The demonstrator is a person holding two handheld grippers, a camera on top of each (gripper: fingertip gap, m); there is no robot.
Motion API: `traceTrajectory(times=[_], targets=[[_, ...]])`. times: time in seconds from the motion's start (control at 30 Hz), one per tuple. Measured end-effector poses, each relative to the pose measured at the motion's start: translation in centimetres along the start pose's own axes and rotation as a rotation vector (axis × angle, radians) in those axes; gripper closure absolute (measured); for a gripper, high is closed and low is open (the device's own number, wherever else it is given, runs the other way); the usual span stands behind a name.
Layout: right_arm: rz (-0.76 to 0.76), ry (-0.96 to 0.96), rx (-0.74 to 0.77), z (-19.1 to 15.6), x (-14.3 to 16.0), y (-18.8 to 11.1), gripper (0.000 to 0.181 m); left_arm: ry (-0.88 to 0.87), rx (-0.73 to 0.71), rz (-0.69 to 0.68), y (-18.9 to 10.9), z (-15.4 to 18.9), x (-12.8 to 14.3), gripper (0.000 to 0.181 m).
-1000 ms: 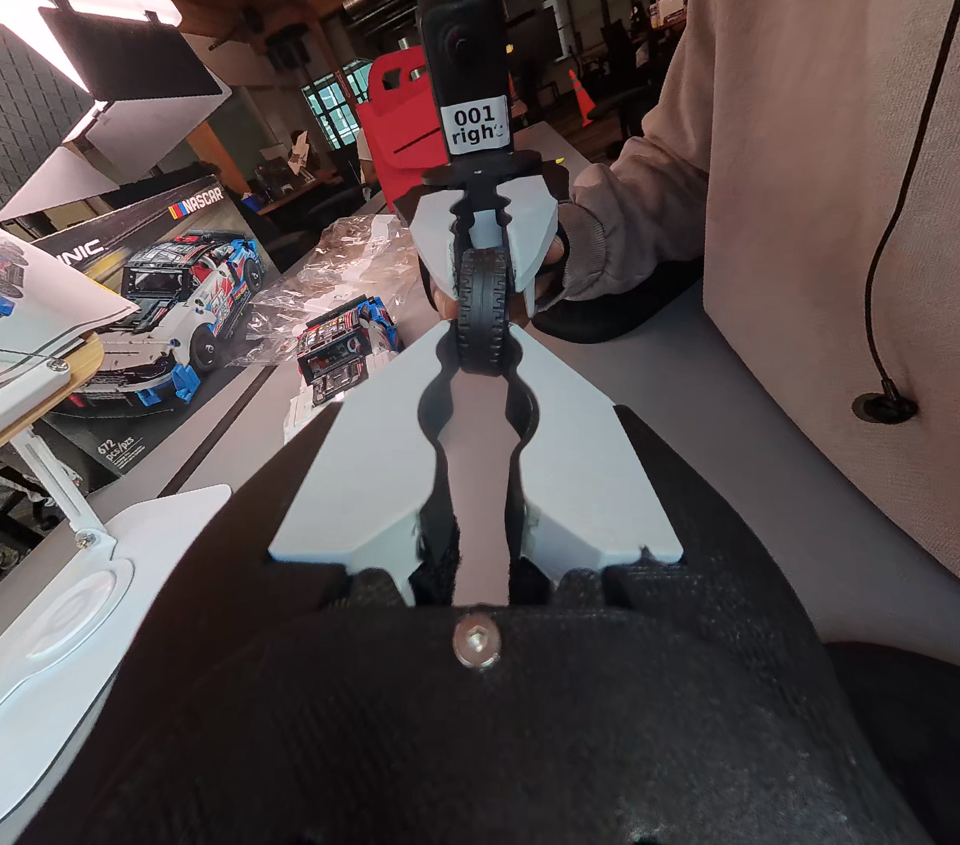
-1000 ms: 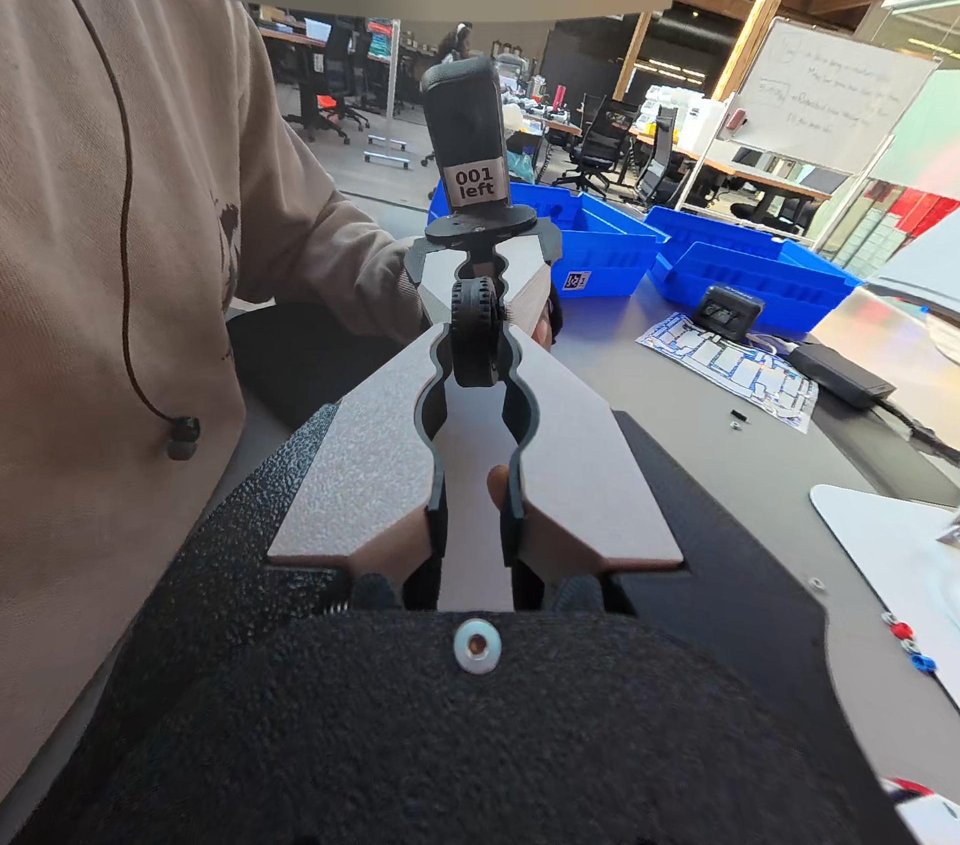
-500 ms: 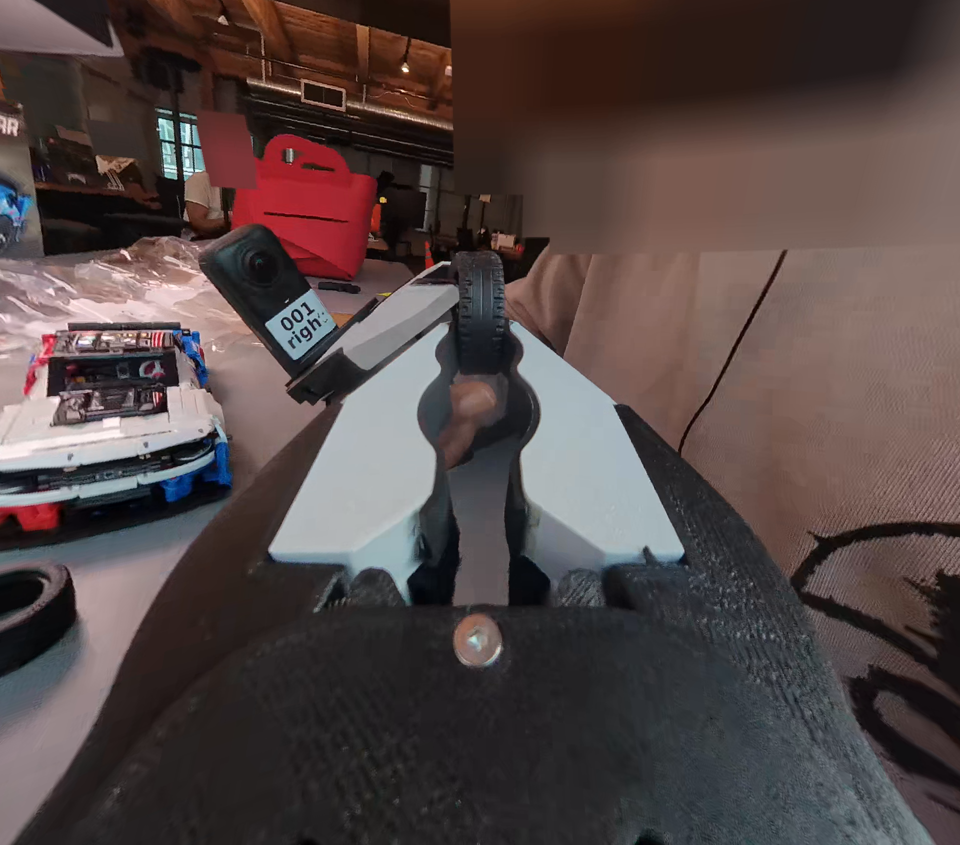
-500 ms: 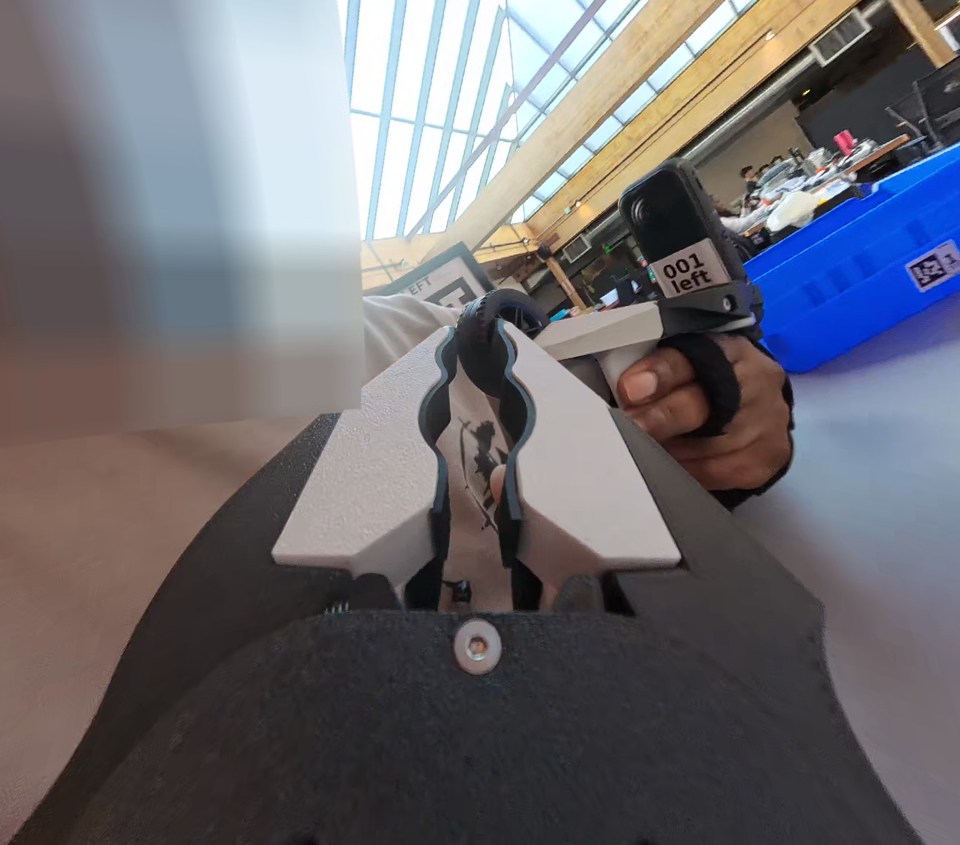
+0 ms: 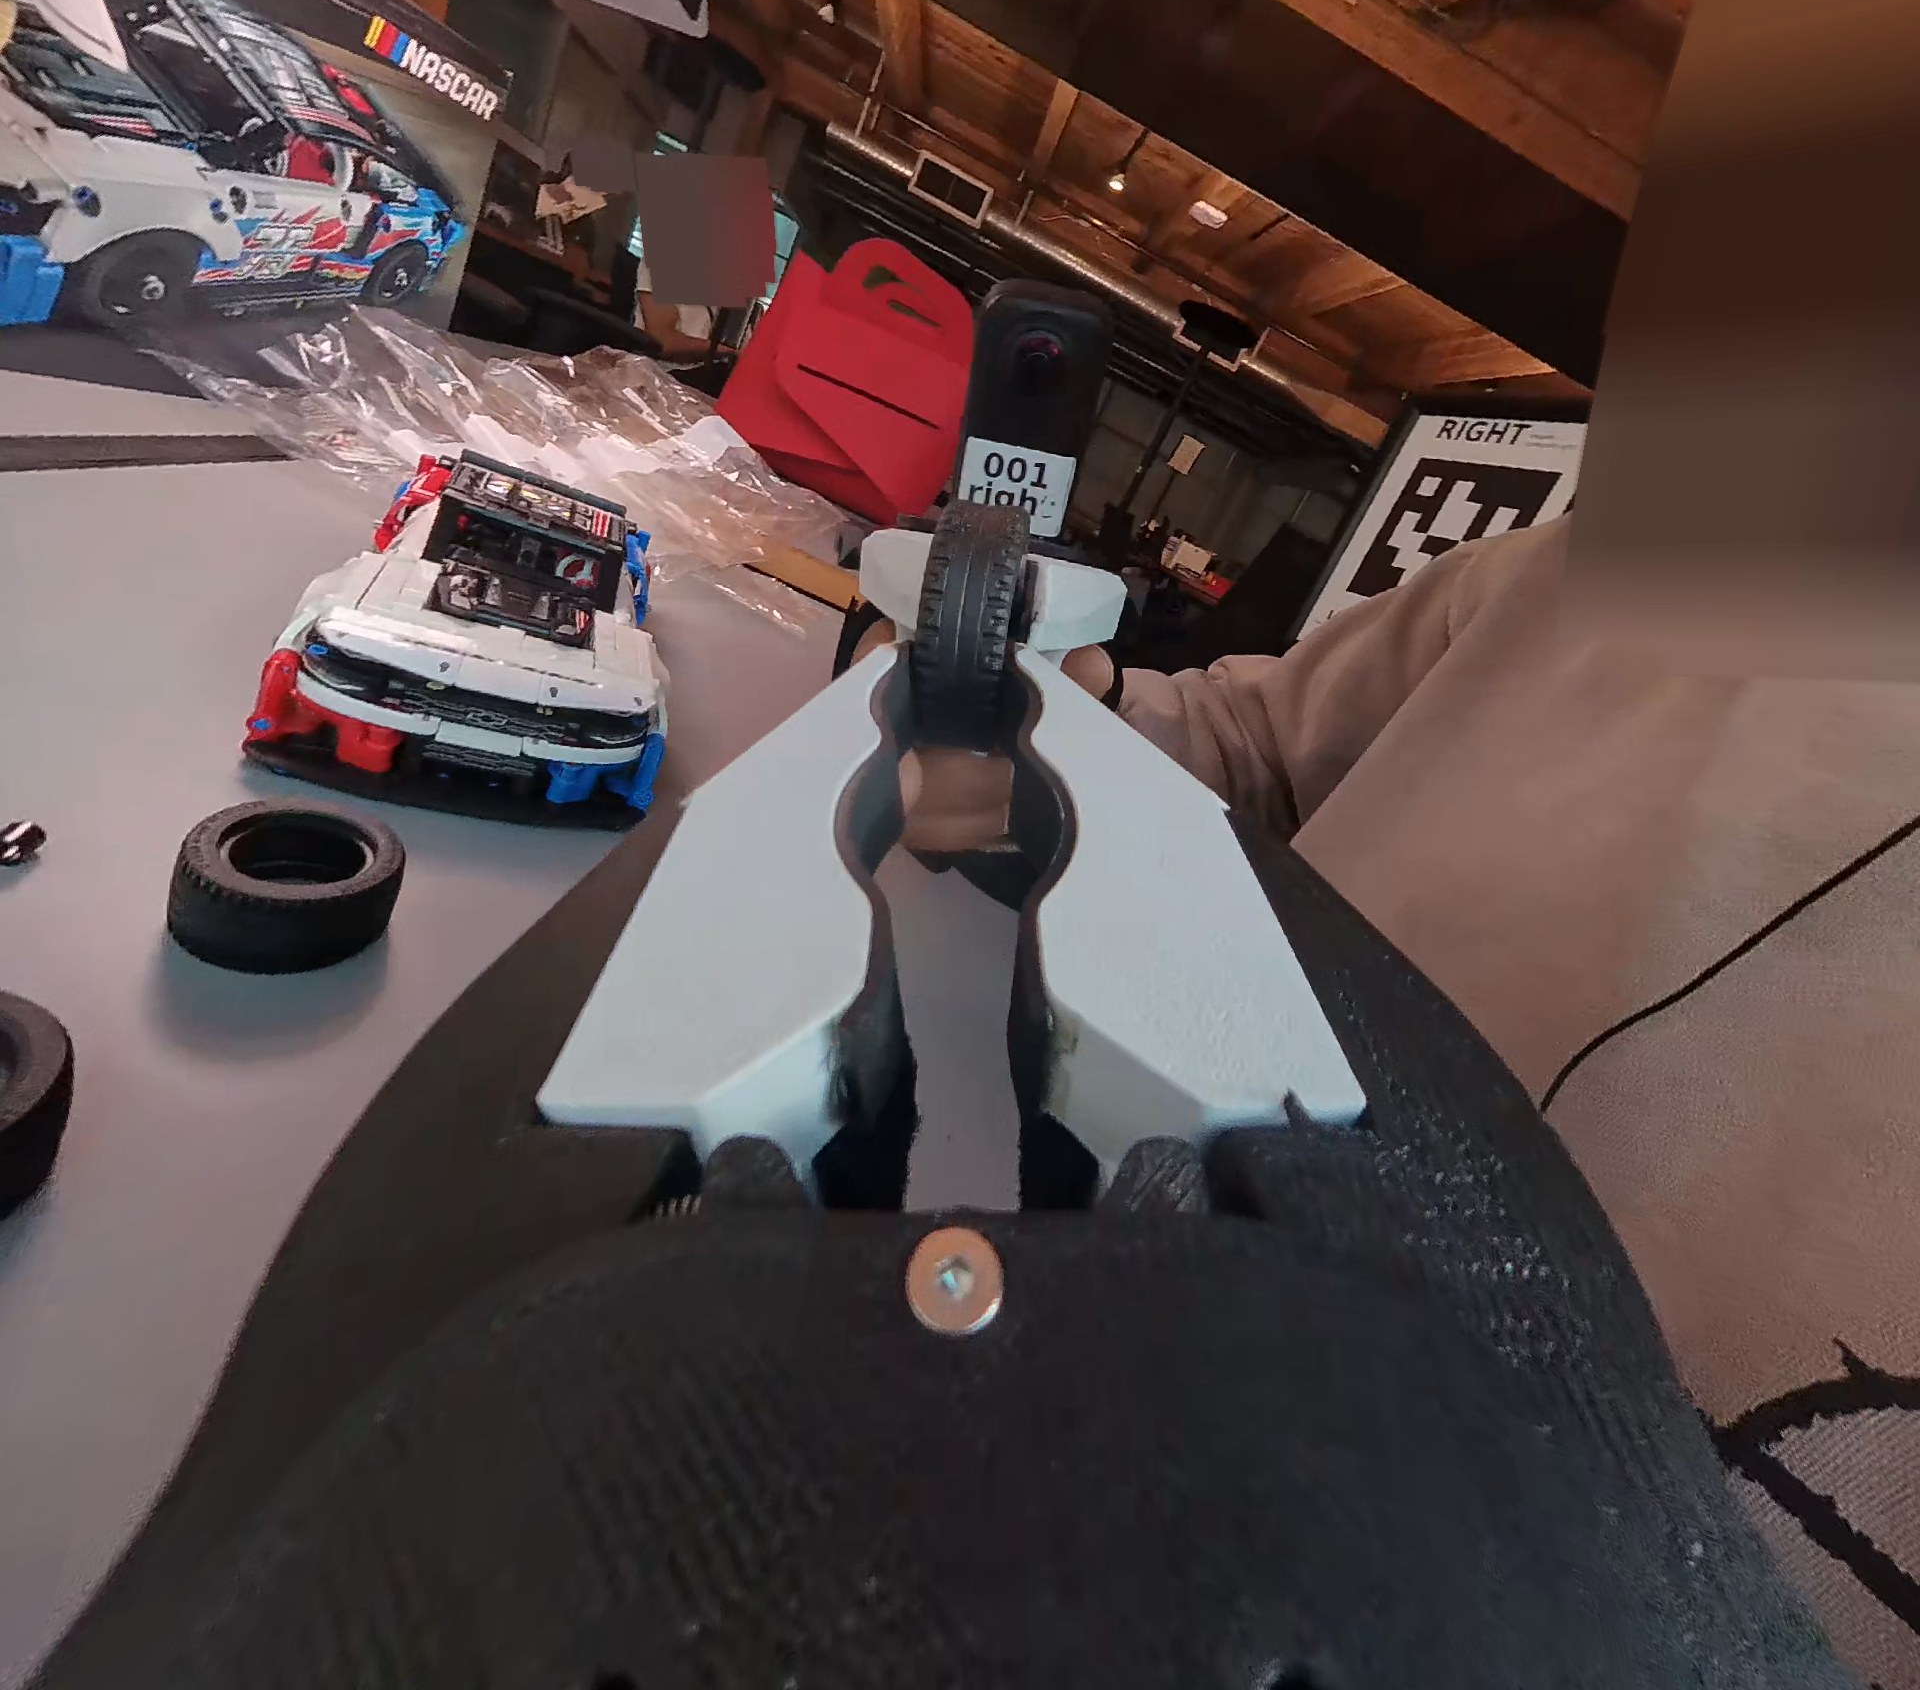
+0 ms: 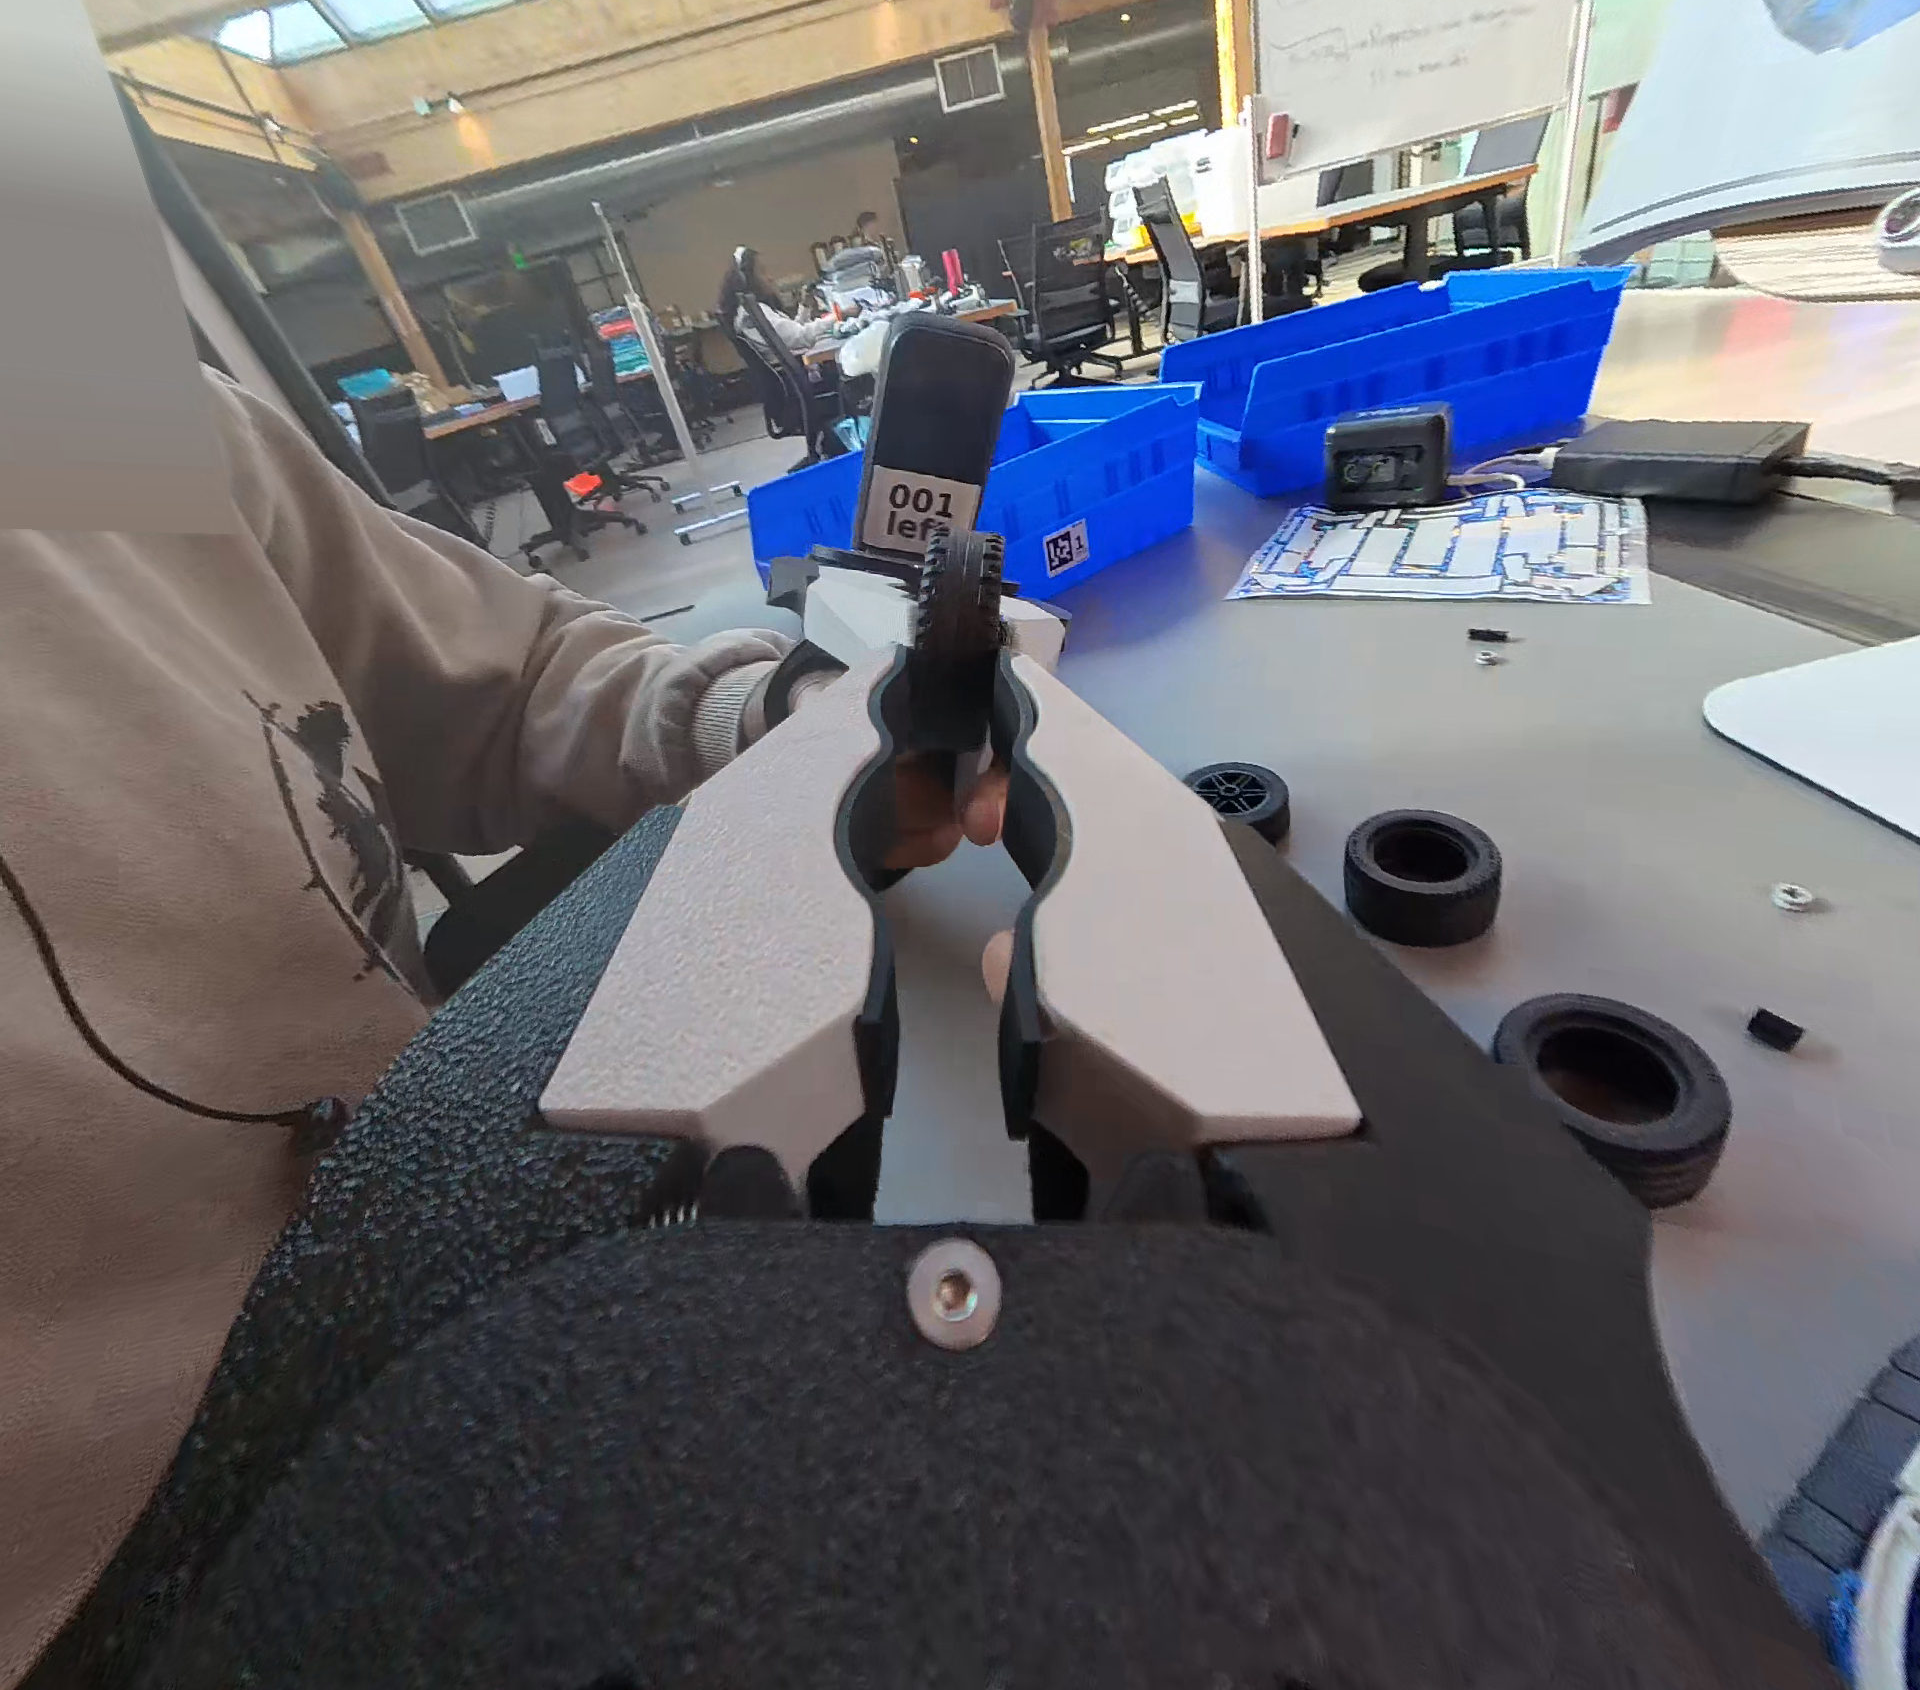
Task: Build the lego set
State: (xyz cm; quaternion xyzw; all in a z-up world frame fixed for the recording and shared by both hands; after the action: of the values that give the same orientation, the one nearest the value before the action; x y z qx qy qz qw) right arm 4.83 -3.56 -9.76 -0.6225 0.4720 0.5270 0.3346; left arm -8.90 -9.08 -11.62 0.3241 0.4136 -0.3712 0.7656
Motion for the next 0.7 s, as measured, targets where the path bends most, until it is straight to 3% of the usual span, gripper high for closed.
traceTrajectory(times=[0.1, 0.2, 0.33, 0.5, 0.57, 0.7], targets=[[0.002, 0.094, 0.0, 0.7, 0.2, -0.2, 0.169, -0.063, -0.05, -0.004, 0.1, -0.3, 0.1, 0.167], [0.03, 0.353, -0.165, 1.5, 0.6, -0.4, 0.17, -0.066, 0.028, -0.026, 0.2, -0.1, 0.2, 0.168], [0.166, 0.678, -0.262, 3.0, 0.9, -1.4, 0.17, -0.062, 0.051, 0.031, -0.8, -0.5, -0.4, 0.162], [0.149, 0.697, -0.251, 3.0, 1.4, -1.2, 0.17, -0.059, 0.019, -0.005, -0.2, -0.5, -0.5, 0.151], [0.147, 0.676, -0.251, 2.8, 1.3, -1.0, 0.169, -0.055, 0.014, -0.028, 0.1, -0.4, -0.5, 0.164], [0.123, 0.62, -0.234, 2.4, 1.3, -1.1, 0.169, -0.027, 0.044, -0.06, 0.0, -0.4, -0.3, 0.166]])
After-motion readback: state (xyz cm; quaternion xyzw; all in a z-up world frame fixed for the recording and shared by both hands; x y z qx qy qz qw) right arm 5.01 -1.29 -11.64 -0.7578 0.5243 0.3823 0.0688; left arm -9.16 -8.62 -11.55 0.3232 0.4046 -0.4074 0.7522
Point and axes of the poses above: each gripper's, where its closed fingertips meet, y out along the fingers, x out of its underside, z = x × y across the jaws, the point moved 8 cm from there along -y, back along the fingers, and after that the axes turned 4 degrees about -x, right-handed, at the moved point
